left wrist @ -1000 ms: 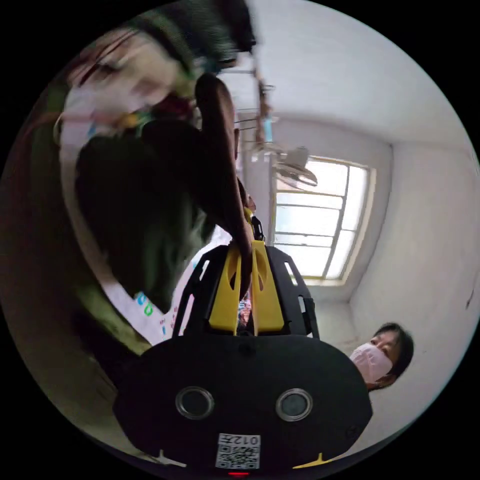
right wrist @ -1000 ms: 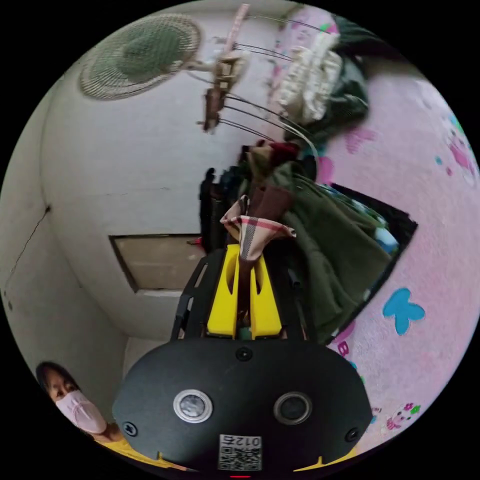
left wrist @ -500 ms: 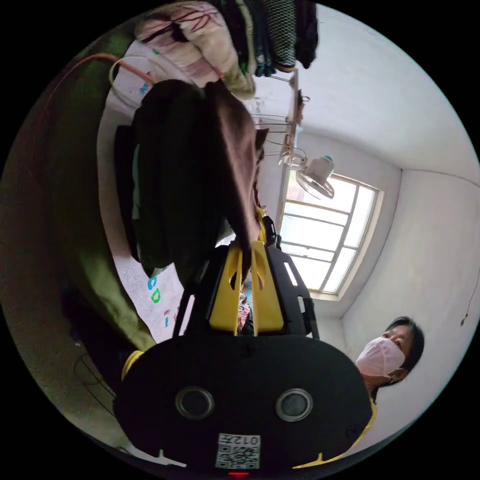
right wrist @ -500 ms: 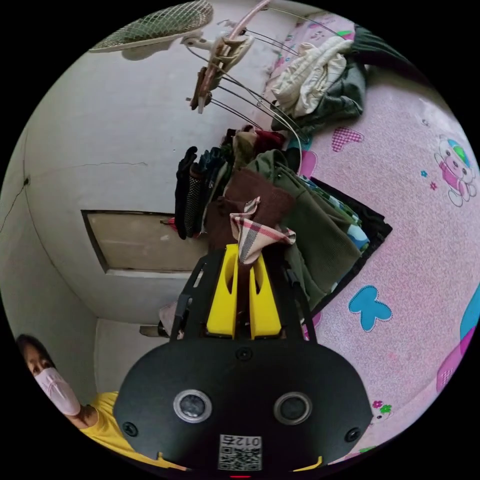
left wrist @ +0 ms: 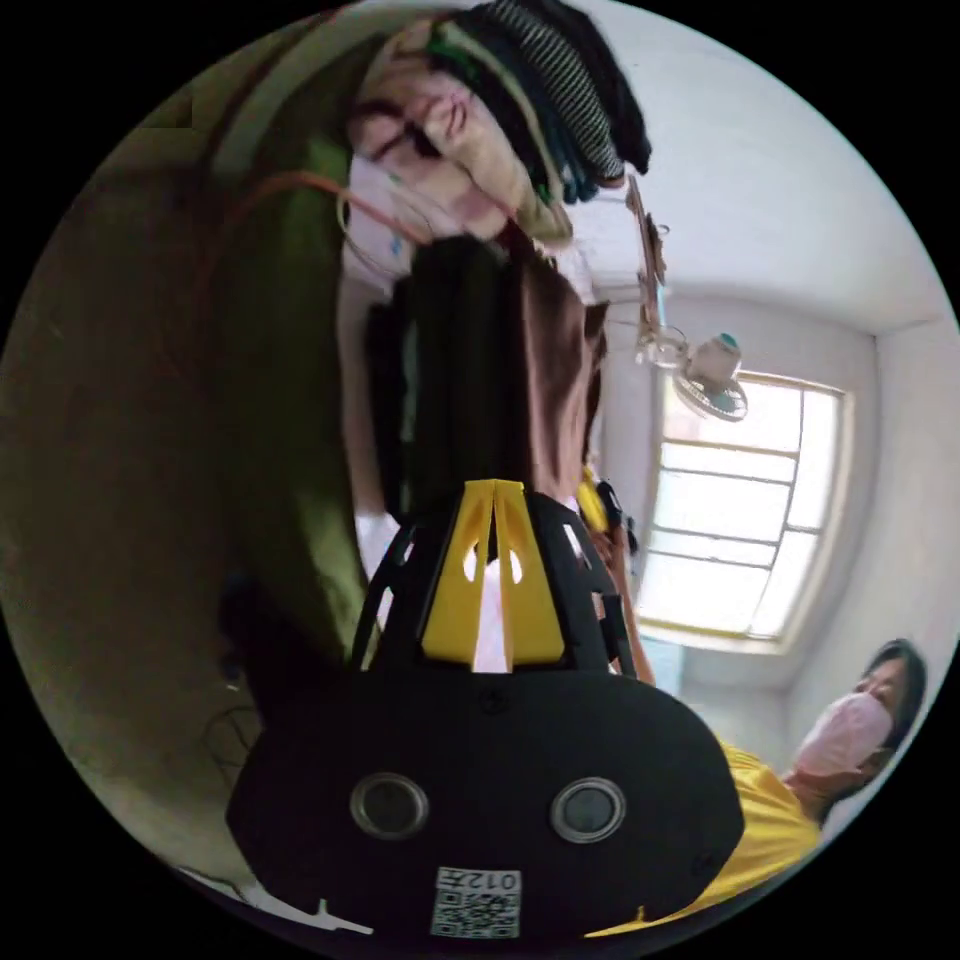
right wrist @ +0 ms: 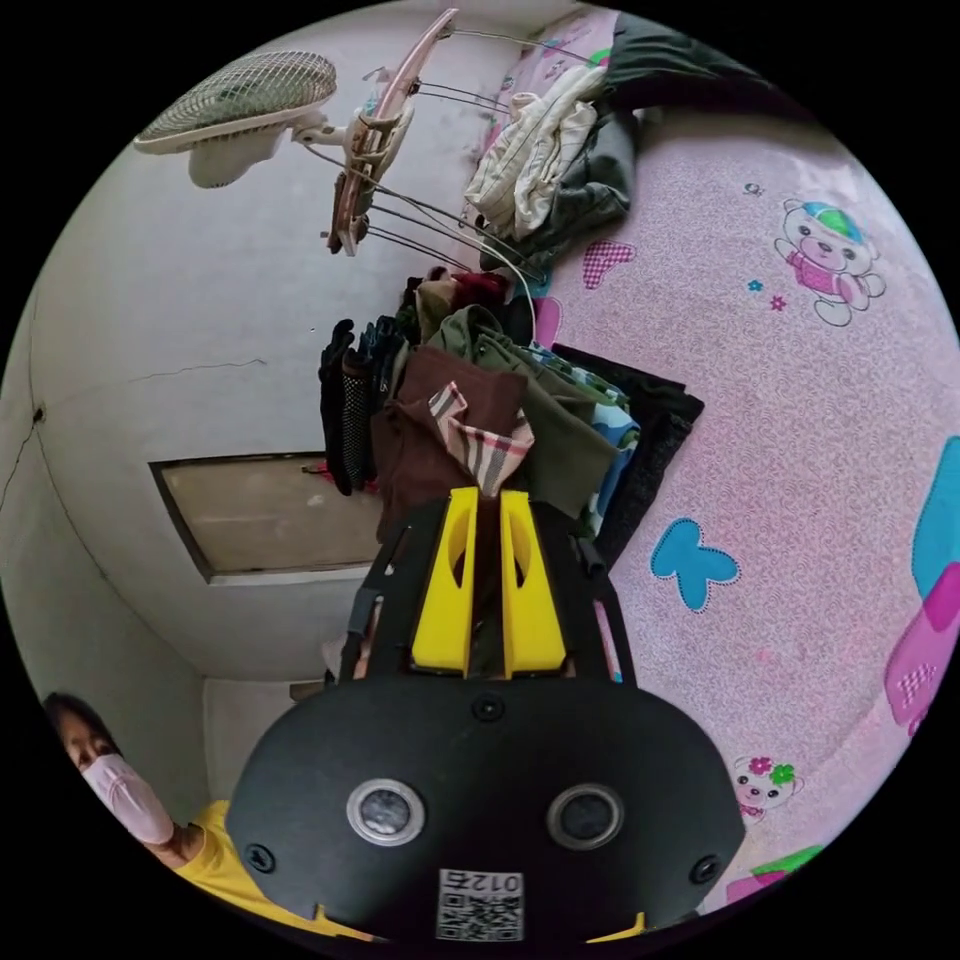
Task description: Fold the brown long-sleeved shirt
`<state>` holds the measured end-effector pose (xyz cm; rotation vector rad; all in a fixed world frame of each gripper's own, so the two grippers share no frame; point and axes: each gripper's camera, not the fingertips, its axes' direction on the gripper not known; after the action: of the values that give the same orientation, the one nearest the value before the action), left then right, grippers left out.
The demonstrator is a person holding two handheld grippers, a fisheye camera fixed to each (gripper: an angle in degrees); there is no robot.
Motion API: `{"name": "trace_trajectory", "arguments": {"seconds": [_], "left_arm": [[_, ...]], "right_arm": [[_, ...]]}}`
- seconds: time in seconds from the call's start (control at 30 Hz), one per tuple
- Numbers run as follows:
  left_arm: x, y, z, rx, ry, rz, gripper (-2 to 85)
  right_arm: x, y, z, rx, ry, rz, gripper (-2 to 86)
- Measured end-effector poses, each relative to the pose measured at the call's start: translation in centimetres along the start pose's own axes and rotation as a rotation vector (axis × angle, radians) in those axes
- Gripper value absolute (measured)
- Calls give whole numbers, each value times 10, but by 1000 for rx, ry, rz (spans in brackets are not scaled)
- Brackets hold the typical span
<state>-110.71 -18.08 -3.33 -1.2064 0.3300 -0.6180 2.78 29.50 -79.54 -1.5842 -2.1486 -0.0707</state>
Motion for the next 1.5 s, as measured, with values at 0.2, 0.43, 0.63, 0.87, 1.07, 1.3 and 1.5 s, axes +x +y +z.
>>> {"name": "trace_trajectory", "arguments": {"seconds": [0.2,0.43,0.63,0.87,1.07,1.3,1.5], "left_arm": [[117,26,-9,23,-251,448,7],[169,58,76,-255,-450,611,3],[197,110,87,-235,-623,772,-1],[257,141,50,21,-596,900,-1],[268,96,70,-43,-833,821,-1],[260,101,55,-20,-735,798,-1],[323,103,42,79,-734,959,1]], "right_arm": [[-47,37,-3,239,201,-218,8],[-119,67,141,-85,544,-648,2],[-118,82,219,-217,851,-795,0],[-112,77,239,-231,813,-761,1],[-110,73,253,-267,815,-786,1],[-113,39,236,-325,677,-704,0],[-131,3,218,-179,672,-694,0]]}}
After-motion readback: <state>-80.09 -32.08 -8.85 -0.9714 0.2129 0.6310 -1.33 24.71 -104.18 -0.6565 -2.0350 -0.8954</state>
